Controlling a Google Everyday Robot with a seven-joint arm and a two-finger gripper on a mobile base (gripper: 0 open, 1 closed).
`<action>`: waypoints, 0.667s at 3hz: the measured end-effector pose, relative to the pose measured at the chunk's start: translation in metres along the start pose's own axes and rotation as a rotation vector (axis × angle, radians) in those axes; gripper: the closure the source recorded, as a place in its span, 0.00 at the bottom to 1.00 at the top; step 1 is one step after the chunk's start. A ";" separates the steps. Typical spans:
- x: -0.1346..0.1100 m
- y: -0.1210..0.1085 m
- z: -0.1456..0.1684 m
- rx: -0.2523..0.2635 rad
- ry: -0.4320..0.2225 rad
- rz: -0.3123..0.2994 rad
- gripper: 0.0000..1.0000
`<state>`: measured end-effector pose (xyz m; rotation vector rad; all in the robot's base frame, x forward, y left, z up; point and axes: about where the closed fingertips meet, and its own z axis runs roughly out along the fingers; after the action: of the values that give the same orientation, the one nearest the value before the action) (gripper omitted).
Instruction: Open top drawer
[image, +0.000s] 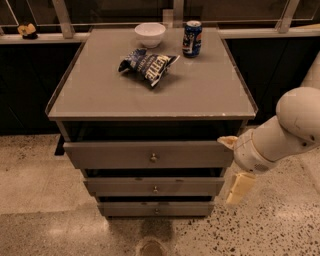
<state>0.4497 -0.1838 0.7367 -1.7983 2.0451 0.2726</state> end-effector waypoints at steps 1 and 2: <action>0.003 0.015 0.031 -0.001 -0.020 -0.078 0.00; 0.001 0.024 0.057 0.050 -0.028 -0.178 0.00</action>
Offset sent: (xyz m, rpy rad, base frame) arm -0.0132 0.0427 -0.0845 -0.0213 -0.2536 0.2152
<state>0.4356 -0.1581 0.6818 -1.9197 1.8415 0.1913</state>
